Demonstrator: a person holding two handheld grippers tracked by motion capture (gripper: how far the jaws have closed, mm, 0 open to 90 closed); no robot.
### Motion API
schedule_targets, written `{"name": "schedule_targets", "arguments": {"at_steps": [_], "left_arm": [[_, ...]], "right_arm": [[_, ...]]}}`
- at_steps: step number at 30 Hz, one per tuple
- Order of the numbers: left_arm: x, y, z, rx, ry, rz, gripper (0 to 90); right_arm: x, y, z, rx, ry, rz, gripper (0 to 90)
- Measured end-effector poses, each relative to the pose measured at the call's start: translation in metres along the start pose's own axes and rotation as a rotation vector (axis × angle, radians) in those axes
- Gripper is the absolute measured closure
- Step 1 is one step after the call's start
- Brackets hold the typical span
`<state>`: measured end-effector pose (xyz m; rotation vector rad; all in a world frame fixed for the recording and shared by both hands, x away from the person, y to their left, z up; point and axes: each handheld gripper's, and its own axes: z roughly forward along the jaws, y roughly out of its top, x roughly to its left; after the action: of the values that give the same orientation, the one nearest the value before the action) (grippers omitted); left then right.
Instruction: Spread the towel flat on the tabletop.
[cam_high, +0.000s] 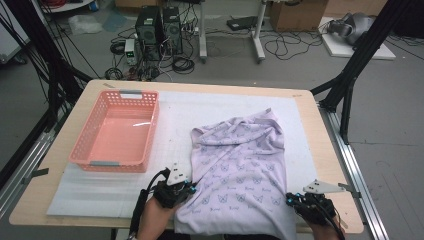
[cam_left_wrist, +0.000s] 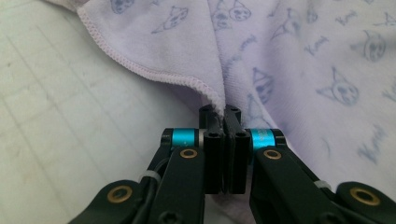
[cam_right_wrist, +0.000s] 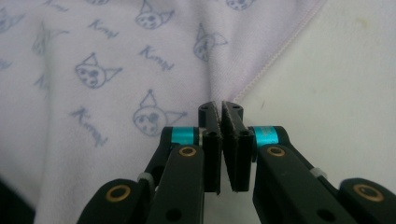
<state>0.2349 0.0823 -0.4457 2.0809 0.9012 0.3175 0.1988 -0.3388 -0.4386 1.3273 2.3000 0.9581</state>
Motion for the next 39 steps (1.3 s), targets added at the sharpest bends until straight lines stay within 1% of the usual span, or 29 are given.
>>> {"name": "schedule_targets", "arguments": {"at_steps": [2, 4, 5, 7, 8, 10, 11, 13, 14, 15, 16, 17, 18, 20, 22, 23, 25, 28, 30, 33, 35, 39], "left_arm": [[0.000, -0.007, -0.009, -0.003, -0.011, -0.009, 87.7], [-0.001, -0.014, -0.016, -0.004, -0.024, -0.015, 87.7], [-0.002, -0.017, -0.020, -0.002, -0.024, -0.013, 87.7], [-0.002, -0.021, -0.028, -0.005, -0.030, -0.008, 87.7], [-0.003, -0.023, -0.031, -0.007, -0.038, -0.013, 87.7], [-0.003, -0.026, -0.038, -0.009, -0.049, -0.010, 87.7], [-0.004, -0.027, -0.041, -0.005, -0.064, -0.008, 87.7], [-0.005, -0.028, -0.046, -0.006, -0.073, -0.001, 87.7], [-0.005, -0.028, -0.048, -0.012, -0.077, -0.002, 87.3], [-0.005, -0.028, -0.047, -0.015, -0.078, -0.003, 84.9], [-0.005, -0.027, -0.045, -0.019, -0.056, -0.020, 71.7], [-0.004, -0.026, -0.043, -0.026, -0.048, -0.039, 59.8], [-0.002, -0.024, -0.040, -0.041, -0.047, -0.043, 57.5], [0.000, -0.018, -0.034, -0.068, -0.034, -0.057, 52.4], [0.005, -0.010, -0.026, -0.079, -0.021, -0.061, 50.7], [0.007, -0.005, -0.022, -0.084, -0.015, -0.063, 50.1], [0.011, 0.004, -0.014, -0.092, 0.003, -0.068, 49.7], [0.018, 0.016, -0.004, -0.109, 0.025, -0.086, 47.7], [0.022, 0.023, 0.002, -0.110, 0.030, -0.102, 46.3], [0.028, 0.033, 0.011, -0.108, 0.037, -0.113, 44.7], [0.031, 0.039, 0.016, -0.107, 0.044, -0.112, 43.4], [0.037, 0.050, 0.026, -0.104, 0.040, -0.119, 41.6]], "right_arm": [[0.003, -0.007, -0.007, 0.002, 0.008, -0.012, 86.0], [0.006, -0.013, -0.015, 0.006, 0.012, -0.013, 85.9], [0.007, -0.016, -0.018, 0.007, 0.012, -0.025, 86.0], [0.009, -0.021, -0.026, 0.013, 0.012, -0.027, 86.0], [0.010, -0.024, -0.030, 0.012, 0.016, -0.030, 86.0], [0.011, -0.030, -0.038, 0.015, 0.022, -0.031, 86.1], [0.012, -0.033, -0.042, 0.018, 0.028, -0.026, 86.1], [0.013, -0.038, -0.049, 0.023, 0.036, -0.034, 85.7], [0.013, -0.039, -0.051, 0.027, 0.045, -0.027, 84.5], [0.014, -0.040, -0.053, 0.024, 0.046, -0.042, 79.8], [0.015, -0.039, -0.053, 0.019, 0.035, -0.043, 73.4], [0.015, -0.037, -0.052, 0.008, 0.027, -0.038, 69.8], [0.014, -0.035, -0.051, -0.009, 0.018, -0.034, 65.3], [0.013, -0.027, -0.045, -0.029, 0.006, -0.026, 62.1], [0.012, -0.017, -0.036, -0.052, -0.016, -0.035, 56.0], [0.011, -0.012, -0.031, -0.058, -0.026, -0.026, 53.9], [0.007, -0.001, -0.021, -0.073, -0.045, -0.023, 50.0], [0.003, 0.013, -0.010, -0.099, -0.063, -0.019, 48.0], [0.002, 0.021, -0.004, -0.104, -0.072, -0.021, 47.6], [0.000, 0.030, 0.005, -0.096, -0.077, -0.030, 47.1], [-0.002, 0.035, 0.011, -0.095, -0.076, -0.036, 46.8], [-0.009, 0.046, 0.022, -0.093, -0.068, -0.036, 46.4]]}}
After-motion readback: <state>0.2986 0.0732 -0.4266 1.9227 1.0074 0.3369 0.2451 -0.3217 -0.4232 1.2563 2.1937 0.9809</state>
